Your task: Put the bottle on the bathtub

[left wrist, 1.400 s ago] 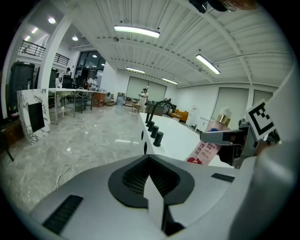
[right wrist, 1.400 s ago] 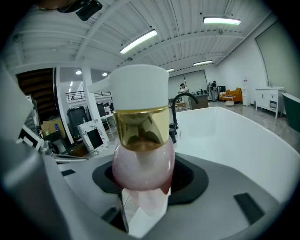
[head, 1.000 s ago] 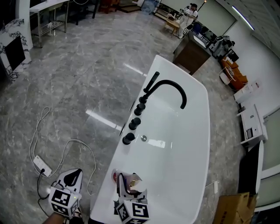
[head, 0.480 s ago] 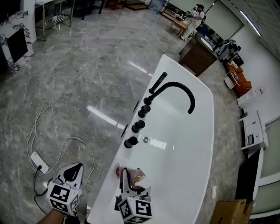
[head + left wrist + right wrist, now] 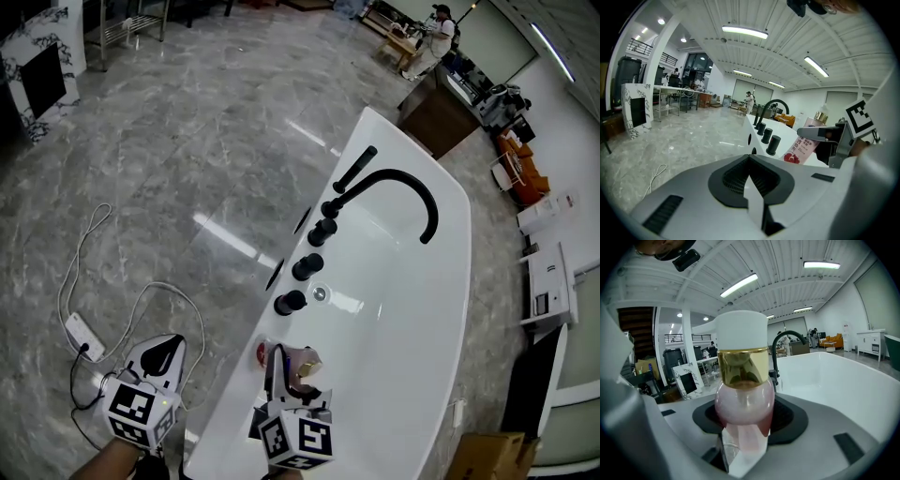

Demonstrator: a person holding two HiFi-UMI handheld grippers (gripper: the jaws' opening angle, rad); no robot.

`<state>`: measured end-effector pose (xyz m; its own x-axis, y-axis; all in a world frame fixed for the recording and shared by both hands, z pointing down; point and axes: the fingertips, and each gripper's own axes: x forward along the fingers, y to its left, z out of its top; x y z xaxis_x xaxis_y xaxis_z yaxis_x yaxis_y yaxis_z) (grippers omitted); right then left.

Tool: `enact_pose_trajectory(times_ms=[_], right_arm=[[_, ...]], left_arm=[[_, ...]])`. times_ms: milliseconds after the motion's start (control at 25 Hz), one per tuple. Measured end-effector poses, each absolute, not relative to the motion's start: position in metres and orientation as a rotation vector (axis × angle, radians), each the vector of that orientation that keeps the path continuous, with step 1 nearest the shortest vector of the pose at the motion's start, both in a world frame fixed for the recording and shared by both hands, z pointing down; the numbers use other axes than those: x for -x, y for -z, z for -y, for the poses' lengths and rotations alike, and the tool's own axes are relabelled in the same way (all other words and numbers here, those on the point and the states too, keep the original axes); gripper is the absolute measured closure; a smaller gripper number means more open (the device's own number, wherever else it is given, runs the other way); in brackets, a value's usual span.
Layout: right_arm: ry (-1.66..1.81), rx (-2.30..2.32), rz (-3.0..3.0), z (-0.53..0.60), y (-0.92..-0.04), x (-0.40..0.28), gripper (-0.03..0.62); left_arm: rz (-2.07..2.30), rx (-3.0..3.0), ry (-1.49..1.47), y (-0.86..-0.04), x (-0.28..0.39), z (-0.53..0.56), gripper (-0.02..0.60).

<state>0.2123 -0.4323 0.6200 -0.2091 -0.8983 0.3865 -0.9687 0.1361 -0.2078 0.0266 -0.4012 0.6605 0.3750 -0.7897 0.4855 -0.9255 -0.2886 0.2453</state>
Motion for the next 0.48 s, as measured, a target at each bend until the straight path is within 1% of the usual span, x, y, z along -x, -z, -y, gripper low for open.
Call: enact_pose_trajectory(times_ms=[480], right_arm=[[-0.593, -1.87, 2.234, 0.445, -0.63, -0.212, 0.359]], left_arm=[[1.481, -2.143, -0.363, -0.67, -0.03, 0.409, 0.566]])
